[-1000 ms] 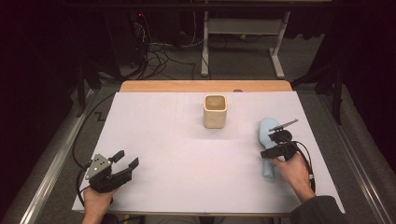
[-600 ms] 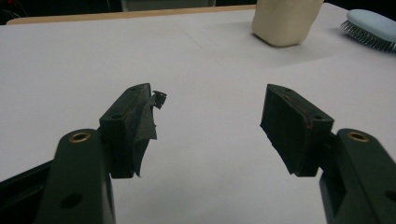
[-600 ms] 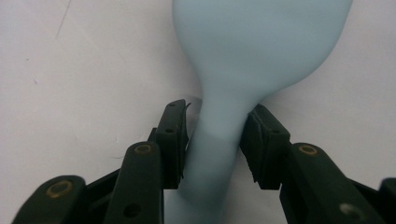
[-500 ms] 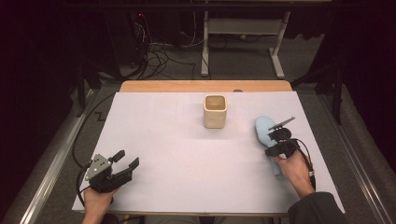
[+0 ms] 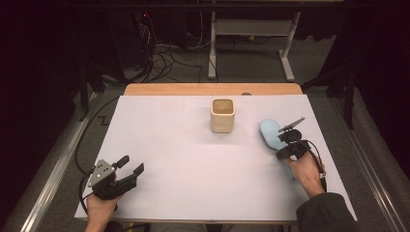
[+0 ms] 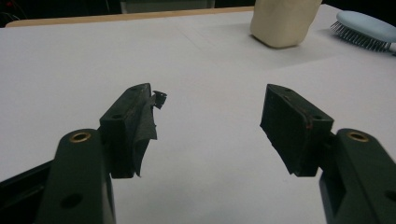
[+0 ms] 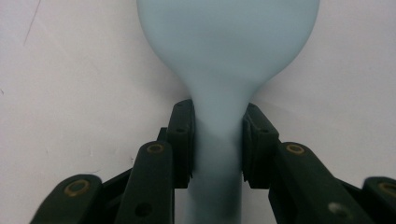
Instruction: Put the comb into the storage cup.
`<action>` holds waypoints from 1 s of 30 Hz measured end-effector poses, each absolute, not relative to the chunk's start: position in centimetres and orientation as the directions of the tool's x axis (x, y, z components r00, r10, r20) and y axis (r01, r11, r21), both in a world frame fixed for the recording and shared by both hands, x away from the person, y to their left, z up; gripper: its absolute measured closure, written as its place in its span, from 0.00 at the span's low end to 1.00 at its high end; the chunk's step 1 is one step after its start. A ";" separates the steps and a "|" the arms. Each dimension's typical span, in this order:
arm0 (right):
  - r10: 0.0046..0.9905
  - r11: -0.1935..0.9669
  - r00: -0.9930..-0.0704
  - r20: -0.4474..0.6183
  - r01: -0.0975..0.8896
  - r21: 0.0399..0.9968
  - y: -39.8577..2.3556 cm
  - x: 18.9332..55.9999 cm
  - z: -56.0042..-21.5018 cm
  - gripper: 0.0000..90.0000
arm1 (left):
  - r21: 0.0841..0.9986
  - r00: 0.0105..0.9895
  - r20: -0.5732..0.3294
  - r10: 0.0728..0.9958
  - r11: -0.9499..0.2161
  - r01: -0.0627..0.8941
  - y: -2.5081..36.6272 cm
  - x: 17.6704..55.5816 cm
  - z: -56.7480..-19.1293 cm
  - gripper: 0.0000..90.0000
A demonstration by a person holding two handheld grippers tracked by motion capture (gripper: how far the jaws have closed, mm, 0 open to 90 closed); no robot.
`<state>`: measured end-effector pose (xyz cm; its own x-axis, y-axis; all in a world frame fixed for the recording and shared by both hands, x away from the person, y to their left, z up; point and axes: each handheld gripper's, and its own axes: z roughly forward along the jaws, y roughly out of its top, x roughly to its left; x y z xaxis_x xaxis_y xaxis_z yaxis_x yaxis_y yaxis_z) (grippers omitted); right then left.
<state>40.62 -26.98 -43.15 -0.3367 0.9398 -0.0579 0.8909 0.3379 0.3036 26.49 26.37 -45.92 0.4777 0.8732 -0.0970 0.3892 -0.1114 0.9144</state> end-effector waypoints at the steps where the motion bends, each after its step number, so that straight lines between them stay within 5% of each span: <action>1: 0.936 0.348 -0.345 -0.065 0.889 0.298 -26.9 40.7 -43.1 0.77 | 0.914 0.476 -0.098 0.874 -0.109 0.390 26.4 26.5 -45.9 0.39; 30: 0.884 0.449 -0.457 -0.101 0.770 0.452 -26.9 38.1 -41.6 0.78 | 0.911 0.476 -0.098 0.874 -0.114 0.396 26.3 26.6 -46.0 0.39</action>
<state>38.12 -26.91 -41.57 -0.4565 0.8840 -0.1008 0.7703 0.4494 0.4525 26.61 26.32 -46.02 0.4759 0.8741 -0.0975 0.3958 -0.1139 0.9112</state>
